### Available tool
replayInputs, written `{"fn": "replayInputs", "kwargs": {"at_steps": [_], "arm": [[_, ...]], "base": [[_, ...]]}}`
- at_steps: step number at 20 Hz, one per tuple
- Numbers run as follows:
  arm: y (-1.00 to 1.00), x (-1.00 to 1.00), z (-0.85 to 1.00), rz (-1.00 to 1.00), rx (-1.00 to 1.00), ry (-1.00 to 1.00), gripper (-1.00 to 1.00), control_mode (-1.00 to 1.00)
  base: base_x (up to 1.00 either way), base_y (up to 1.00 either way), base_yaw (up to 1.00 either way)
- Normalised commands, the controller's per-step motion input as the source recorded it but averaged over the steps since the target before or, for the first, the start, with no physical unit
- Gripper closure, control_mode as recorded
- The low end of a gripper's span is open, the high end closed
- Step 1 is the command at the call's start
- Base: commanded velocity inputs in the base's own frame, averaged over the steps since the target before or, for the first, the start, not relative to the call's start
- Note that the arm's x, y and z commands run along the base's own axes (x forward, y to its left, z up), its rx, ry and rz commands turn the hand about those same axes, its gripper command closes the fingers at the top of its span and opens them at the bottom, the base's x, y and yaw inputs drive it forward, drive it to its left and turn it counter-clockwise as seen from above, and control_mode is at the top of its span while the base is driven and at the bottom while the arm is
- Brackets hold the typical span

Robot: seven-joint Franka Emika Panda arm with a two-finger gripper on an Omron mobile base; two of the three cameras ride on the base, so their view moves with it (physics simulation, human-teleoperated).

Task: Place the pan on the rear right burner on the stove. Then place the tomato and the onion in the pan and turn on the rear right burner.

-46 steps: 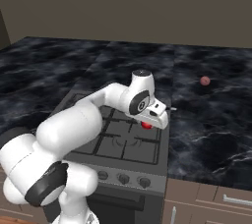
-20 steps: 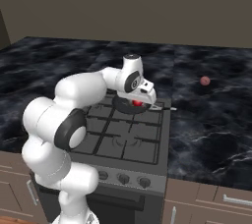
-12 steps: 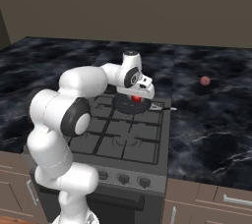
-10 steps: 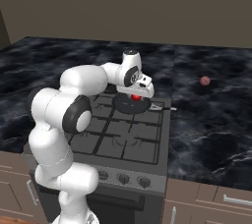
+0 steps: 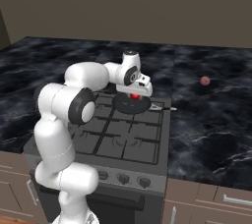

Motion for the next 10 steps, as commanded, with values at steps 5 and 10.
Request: {"fn": "replayInputs", "kwargs": {"at_steps": [5,10], "arm": [[0.08,0.27,-0.19,0.02,0.0,0.0,1.0,-1.0],[0.09,0.23,-0.19,0.02,0.0,0.0,1.0,-1.0]], "base": [[0.0,0.0,0.0],[0.0,0.0,0.0]]}}
